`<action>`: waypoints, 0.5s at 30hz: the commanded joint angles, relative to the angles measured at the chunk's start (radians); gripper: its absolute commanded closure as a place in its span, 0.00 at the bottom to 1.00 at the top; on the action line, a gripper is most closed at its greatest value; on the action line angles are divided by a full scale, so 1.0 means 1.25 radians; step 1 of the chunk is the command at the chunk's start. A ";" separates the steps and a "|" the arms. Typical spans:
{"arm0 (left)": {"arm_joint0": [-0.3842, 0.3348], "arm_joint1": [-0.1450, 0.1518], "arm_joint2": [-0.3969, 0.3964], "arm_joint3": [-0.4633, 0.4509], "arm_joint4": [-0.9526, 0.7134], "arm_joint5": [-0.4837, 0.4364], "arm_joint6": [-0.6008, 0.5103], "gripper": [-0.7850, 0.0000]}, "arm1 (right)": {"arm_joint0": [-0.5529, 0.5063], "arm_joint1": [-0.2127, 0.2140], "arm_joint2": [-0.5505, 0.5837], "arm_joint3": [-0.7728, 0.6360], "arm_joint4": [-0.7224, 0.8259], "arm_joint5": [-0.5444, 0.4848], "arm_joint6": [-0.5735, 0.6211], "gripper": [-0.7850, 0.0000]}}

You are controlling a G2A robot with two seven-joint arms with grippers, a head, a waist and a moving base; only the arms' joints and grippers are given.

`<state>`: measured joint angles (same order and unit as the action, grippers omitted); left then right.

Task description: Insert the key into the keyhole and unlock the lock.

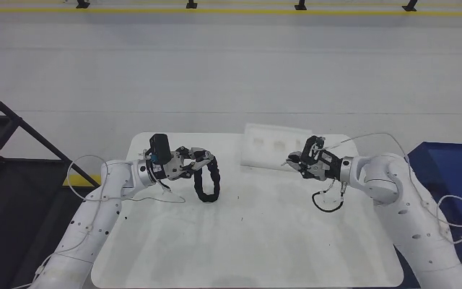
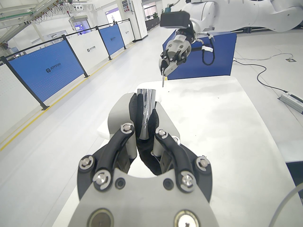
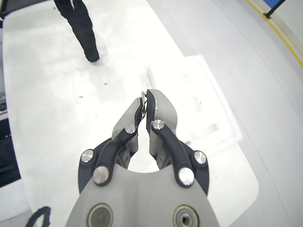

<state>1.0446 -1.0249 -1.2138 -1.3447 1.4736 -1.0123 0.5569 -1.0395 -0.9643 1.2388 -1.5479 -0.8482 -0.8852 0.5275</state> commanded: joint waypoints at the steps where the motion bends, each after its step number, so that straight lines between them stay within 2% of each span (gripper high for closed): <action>1: 0.000 0.000 0.000 0.000 0.000 0.000 0.000 1.00 | -0.031 0.002 0.018 -0.018 0.045 0.008 -0.038 1.00; 6: 0.000 0.000 0.000 0.000 0.000 0.000 0.000 1.00 | -0.096 0.000 0.033 -0.036 0.142 0.032 -0.141 1.00; 10: 0.000 0.000 0.000 0.000 0.000 0.000 0.000 1.00 | -0.104 -0.008 0.014 -0.003 0.229 0.021 -0.200 1.00; 15: 0.000 0.000 0.000 0.000 0.000 0.000 0.000 1.00 | -0.101 -0.009 0.012 0.003 0.237 0.013 -0.206 1.00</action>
<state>1.0446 -1.0249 -1.2138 -1.3447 1.4736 -1.0123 0.5569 -1.1651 -0.9758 1.2529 -1.5434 -0.5503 -0.8698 0.2699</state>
